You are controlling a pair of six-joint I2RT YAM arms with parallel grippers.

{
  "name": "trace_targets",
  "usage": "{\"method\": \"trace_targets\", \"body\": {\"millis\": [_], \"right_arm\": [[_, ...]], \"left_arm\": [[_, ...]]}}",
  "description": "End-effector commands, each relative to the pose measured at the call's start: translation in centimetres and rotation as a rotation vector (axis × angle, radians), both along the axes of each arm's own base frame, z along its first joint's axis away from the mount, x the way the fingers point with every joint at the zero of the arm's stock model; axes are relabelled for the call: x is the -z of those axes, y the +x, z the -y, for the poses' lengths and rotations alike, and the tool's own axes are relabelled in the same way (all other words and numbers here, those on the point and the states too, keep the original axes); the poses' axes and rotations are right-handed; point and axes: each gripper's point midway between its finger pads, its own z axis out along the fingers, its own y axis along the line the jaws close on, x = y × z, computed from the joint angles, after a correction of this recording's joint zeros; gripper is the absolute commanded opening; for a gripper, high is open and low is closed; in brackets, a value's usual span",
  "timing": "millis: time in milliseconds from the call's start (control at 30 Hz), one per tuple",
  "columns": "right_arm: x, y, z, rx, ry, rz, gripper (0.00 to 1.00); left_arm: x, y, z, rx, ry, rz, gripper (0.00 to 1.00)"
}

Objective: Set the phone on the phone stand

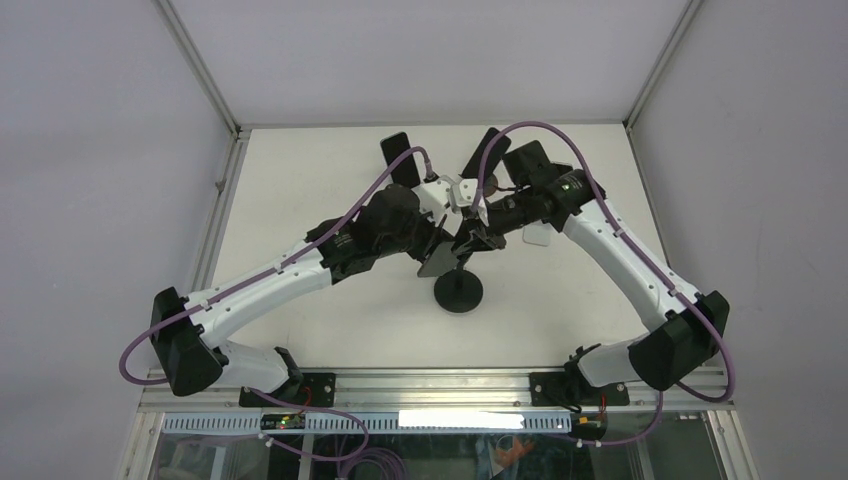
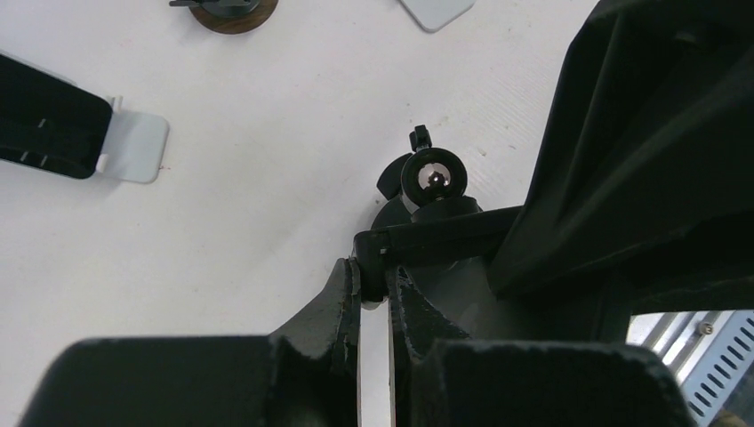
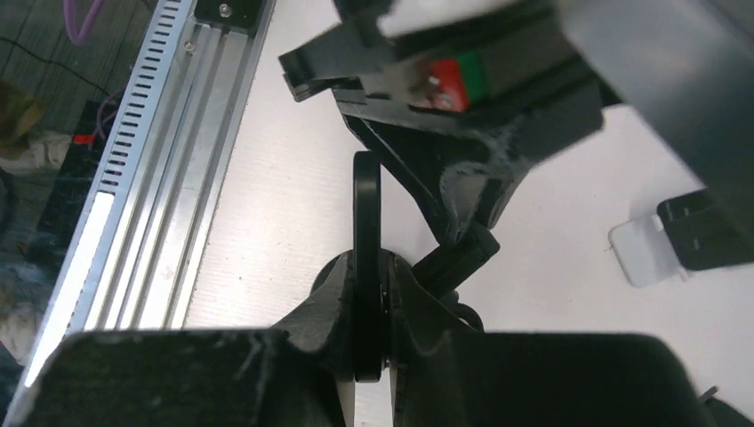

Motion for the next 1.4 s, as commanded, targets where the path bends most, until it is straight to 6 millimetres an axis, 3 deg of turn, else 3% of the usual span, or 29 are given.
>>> {"method": "trace_targets", "body": {"millis": [0,100,567,1367], "right_arm": [[2.1,1.8,3.1,0.253,-0.120,-0.121,0.00],[3.4,2.6,4.0,0.351,-0.136,-0.181,0.00],[5.3,5.0,6.9,0.590,-0.214,-0.300,0.00],[5.5,6.1,9.5,0.793,-0.359,-0.334,0.00]], "left_arm": [[-5.8,2.4,-2.3,-0.108,-0.057,0.200,0.00],[-5.7,2.8,-2.6,-0.120,-0.039,0.217,0.00],[-5.1,3.5,-3.7,-0.158,0.003,0.251,0.00],[-5.2,3.1,-4.9,-0.190,-0.042,0.269,0.00]]}}
